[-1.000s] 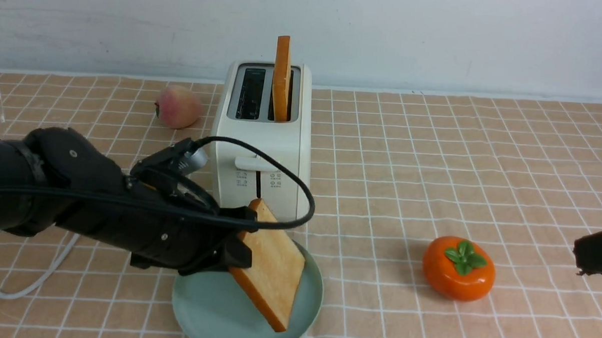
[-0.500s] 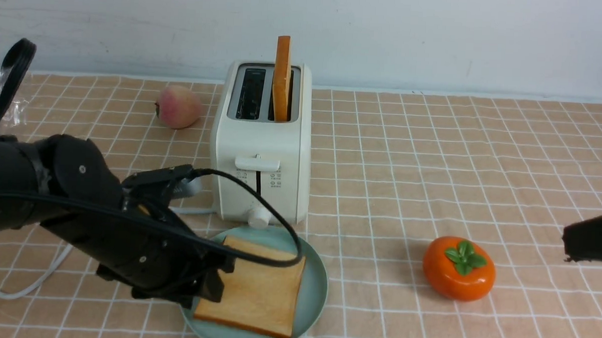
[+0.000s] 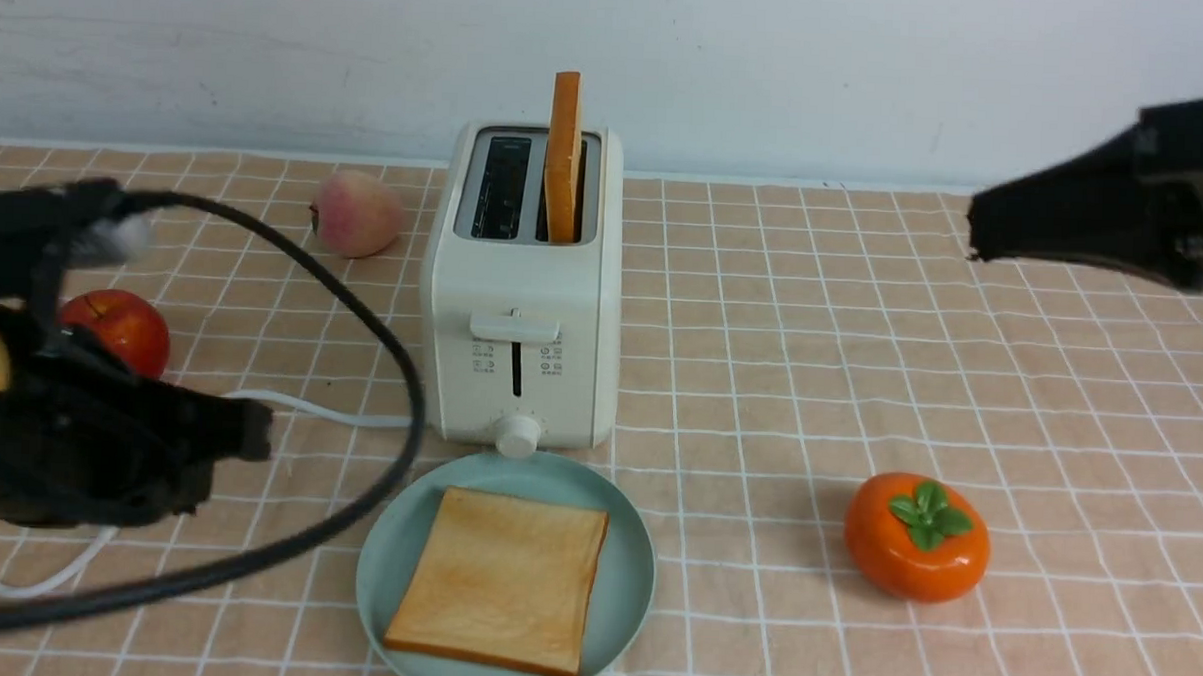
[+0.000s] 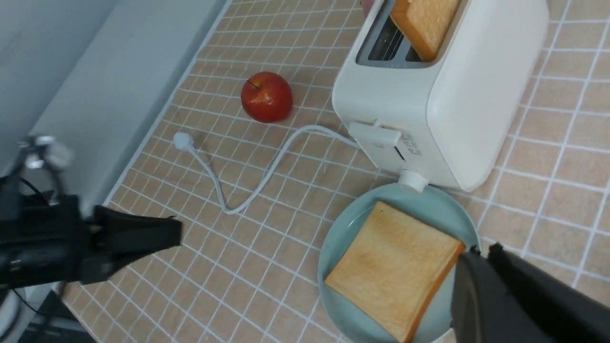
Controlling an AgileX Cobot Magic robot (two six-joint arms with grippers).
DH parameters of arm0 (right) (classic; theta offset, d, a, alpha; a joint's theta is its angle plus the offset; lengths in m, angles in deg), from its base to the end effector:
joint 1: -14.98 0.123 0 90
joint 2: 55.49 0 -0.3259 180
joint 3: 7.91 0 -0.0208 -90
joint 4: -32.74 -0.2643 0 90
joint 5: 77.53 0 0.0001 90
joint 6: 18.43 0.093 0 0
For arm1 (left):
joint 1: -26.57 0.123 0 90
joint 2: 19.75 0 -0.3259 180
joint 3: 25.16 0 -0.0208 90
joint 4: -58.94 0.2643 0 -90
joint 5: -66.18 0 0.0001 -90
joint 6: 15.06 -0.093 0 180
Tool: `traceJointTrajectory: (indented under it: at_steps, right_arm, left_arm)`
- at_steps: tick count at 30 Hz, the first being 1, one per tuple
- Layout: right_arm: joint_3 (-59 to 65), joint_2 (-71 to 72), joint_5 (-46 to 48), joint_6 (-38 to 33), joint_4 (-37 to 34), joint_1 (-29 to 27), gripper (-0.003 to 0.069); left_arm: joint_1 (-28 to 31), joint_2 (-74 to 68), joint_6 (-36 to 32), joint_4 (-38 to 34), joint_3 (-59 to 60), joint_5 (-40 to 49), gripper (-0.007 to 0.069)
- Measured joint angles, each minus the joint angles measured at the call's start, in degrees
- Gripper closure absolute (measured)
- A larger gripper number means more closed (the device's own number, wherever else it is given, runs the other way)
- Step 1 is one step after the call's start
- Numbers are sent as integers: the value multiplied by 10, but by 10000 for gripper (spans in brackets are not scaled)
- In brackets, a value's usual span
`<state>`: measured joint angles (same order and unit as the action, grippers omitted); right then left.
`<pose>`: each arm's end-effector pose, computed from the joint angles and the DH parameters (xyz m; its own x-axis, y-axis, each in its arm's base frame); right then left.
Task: Take toasted bread from bread machine on light coffee tablecloth place on plate.
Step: 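Grasp the toast slice in the toaster and pull it up out of the slot with the right gripper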
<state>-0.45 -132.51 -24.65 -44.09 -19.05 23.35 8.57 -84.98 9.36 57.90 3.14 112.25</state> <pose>0.2369 0.0938 0.4464 -0.6666 0.0632 -0.7427 -0.5031 0.6971 0.5109 0.1791 -0.0595 0.3525 -0.7903 -0.1899 -0.5825 -0.0207 0.9585 -0.2844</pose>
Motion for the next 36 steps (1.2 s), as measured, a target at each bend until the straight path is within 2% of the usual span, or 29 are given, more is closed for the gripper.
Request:
traceJointTrajectory:
  at_steps: [3, 6, 8, 12, 13, 14, 15, 17, 18, 19, 23, 25, 29, 32, 33, 35, 36]
  right_arm:
    - [-34, -43, -23, 19, 37, 46, 621]
    - [-93, -119, -72, 92, 121, 122, 591]
    - [-121, -148, -79, 113, 140, 143, 575]
    - [-243, -258, -85, 172, 203, 194, 477]
    - [-289, -289, -86, 190, 222, 204, 428]
    - [-295, -294, -86, 190, 225, 204, 428]
    - [-347, -335, -86, 220, 242, 210, 368]
    - [-379, -365, -86, 233, 251, 212, 335]
    - [-433, -402, -86, 246, 266, 212, 277]
    - [-460, -424, -86, 252, 276, 212, 248]
    - [-543, -496, -88, 270, 312, 212, 169]
    - [-570, -530, -101, 282, 331, 212, 151]
    - [-581, -567, -126, 306, 356, 212, 163]
    - [-581, -581, -127, 312, 368, 211, 241]
    - [-581, -582, -126, 312, 379, 211, 355]
    - [-582, -572, -123, 312, 394, 211, 531]
    - [-582, -564, -119, 312, 400, 211, 575]
  left_arm:
    - [0, 80, 1, 0, 20, -4, 638]
    - [0, 202, 2, 1, 70, -7, 638]
    - [0, 239, 2, 2, 87, -7, 638]
    - [0, 351, 25, 2, 136, -5, 638]
    - [0, 381, 34, 2, 148, -2, 638]
    - [0, 381, 34, 2, 150, -2, 638]
    - [0, 415, 42, 2, 162, 4, 638]
    - [0, 434, 48, 3, 167, 14, 638]
    - [0, 455, 54, 3, 171, 33, 638]
    - [0, 466, 56, 3, 173, 48, 638]
    - [0, 492, 60, 6, 174, 98, 638]
    - [0, 500, 60, 6, 174, 115, 638]
    - [0, 504, 60, 10, 174, 122, 638]
    - [0, 505, 60, 14, 174, 125, 638]
    - [0, 505, 60, 20, 174, 129, 638]
    - [0, 505, 60, 27, 174, 133, 638]
    - [0, 505, 60, 31, 174, 134, 638]
